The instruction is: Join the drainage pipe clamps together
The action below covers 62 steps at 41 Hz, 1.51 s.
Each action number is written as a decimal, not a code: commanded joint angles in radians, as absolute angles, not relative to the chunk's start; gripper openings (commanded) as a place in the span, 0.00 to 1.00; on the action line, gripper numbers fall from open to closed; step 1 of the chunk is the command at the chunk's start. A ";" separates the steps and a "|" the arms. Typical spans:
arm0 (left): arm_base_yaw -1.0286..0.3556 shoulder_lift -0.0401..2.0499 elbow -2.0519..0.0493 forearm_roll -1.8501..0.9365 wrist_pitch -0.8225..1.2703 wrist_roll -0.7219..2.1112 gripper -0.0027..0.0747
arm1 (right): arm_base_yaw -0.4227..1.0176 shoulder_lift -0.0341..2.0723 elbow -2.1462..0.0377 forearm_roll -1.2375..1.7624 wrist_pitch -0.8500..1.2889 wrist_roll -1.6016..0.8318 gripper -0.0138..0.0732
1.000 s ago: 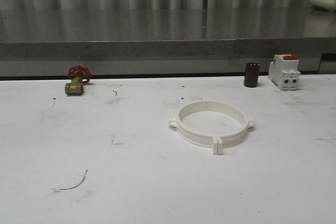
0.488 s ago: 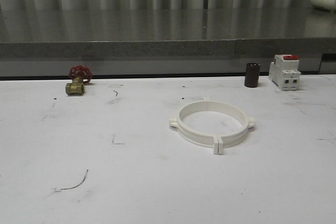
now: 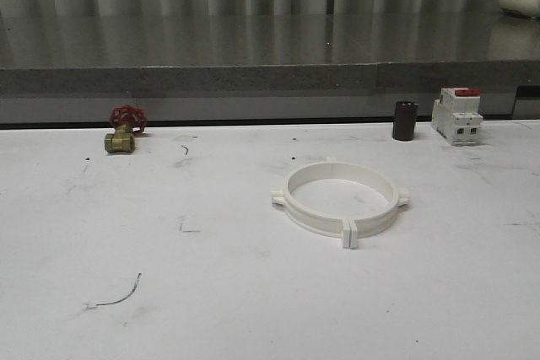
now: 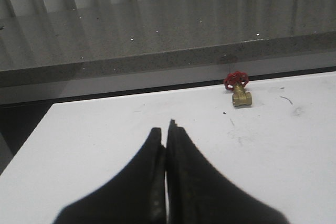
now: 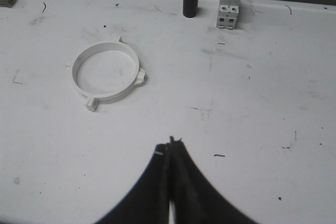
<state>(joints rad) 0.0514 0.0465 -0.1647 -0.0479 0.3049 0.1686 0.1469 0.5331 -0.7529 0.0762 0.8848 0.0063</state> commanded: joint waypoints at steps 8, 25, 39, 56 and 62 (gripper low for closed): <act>-0.004 -0.018 -0.092 0.061 0.170 -0.039 0.01 | 0.140 0.538 -0.780 0.076 0.825 0.000 0.02; -0.015 -0.018 0.028 0.051 -0.071 -0.039 0.01 | 0.140 0.539 -0.780 0.076 0.825 0.000 0.02; -0.015 -0.018 0.028 0.023 -0.071 -0.039 0.01 | 0.140 0.539 -0.780 0.076 0.825 0.000 0.02; -0.015 -0.018 0.028 0.023 -0.076 -0.054 0.01 | 0.140 0.539 -0.780 0.076 0.825 0.000 0.02; -0.015 -0.018 0.028 0.023 -0.074 -0.095 0.01 | 0.140 0.539 -0.780 0.076 0.825 0.000 0.02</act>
<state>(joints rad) -0.0080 -0.0045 0.0035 0.0325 0.0095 -0.0625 0.1469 0.5331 -0.7529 0.0765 0.8870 0.0063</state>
